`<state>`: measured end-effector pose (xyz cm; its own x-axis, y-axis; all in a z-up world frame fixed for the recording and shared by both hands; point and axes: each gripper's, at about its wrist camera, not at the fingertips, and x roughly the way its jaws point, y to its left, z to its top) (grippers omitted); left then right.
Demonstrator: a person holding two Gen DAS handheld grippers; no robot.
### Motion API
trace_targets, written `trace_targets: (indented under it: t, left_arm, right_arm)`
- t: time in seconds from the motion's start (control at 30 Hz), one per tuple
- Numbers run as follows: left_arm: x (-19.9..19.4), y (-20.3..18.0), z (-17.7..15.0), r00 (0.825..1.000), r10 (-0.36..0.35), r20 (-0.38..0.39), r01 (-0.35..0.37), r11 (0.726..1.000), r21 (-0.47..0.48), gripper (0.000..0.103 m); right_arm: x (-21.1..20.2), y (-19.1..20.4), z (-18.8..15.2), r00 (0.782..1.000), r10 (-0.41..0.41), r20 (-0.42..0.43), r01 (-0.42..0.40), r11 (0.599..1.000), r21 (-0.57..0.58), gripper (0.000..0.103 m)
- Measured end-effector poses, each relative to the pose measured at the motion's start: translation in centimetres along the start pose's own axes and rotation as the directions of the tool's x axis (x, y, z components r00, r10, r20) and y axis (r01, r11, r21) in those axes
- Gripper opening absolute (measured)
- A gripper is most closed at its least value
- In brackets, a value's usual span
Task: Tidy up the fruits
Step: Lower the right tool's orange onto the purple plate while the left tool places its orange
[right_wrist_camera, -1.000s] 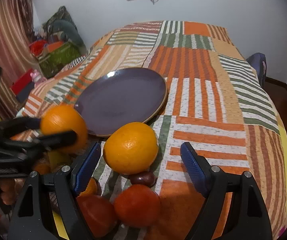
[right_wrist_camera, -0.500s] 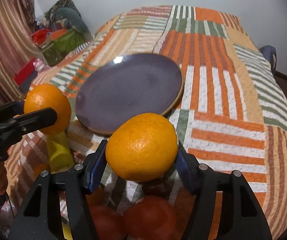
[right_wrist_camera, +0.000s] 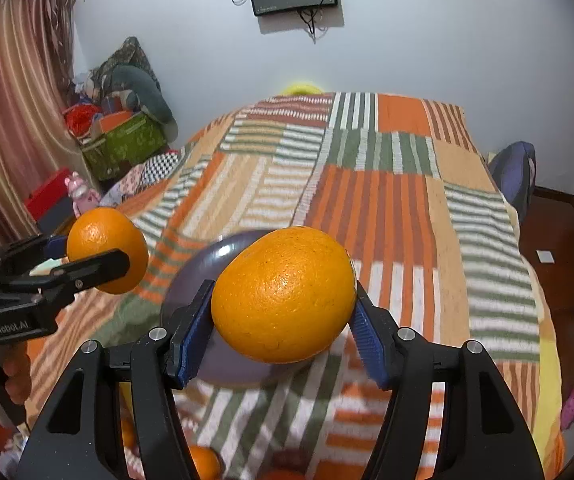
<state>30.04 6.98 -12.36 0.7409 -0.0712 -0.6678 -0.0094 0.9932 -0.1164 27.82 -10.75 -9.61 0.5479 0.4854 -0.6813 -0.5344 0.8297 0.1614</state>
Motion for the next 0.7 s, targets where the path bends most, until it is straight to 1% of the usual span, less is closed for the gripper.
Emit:
trace_targets:
  t: [0.1, 0.17, 0.4, 0.53, 0.63, 0.7]
  left_arm:
    - [0.8, 0.3, 1.1, 1.0, 0.013, 0.001, -0.013, 1.0, 0.009, 0.069]
    - [1.9, 0.6, 1.7, 1.0, 0.019, -0.012, -0.019, 1.0, 0.01, 0.069]
    - [6.0, 1.7, 2.2, 0.997, 0.025, -0.074, -0.025, 1.0, 0.001, 0.069]
    - [8.6, 2.1, 1.9, 0.992, 0.014, -0.128, -0.014, 1.0, 0.004, 0.069]
    - [10.5, 2.3, 1.4, 0.986, -0.009, -0.167, 0.009, 1.0, -0.001, 0.069]
    - [11.8, 2.5, 1.1, 0.98, -0.027, -0.199, 0.026, 1.0, -0.008, 0.069]
  right_arm:
    - [0.7, 0.0, 0.9, 1.0, -0.002, 0.015, 0.002, 1.0, -0.002, 0.06]
    - [1.5, 0.2, 1.4, 1.0, -0.014, 0.021, 0.015, 1.0, -0.011, 0.06]
    - [4.9, 0.6, 1.9, 1.0, -0.013, -0.019, 0.012, 0.999, -0.03, 0.06]
    - [7.5, 0.2, 1.8, 0.996, -0.006, -0.089, 0.003, 1.0, -0.025, 0.06]
    - [9.0, 0.1, 1.4, 0.991, -0.026, -0.133, 0.02, 0.999, -0.046, 0.06]
    - [9.9, -0.1, 1.0, 0.986, -0.024, -0.168, 0.015, 0.998, -0.055, 0.06]
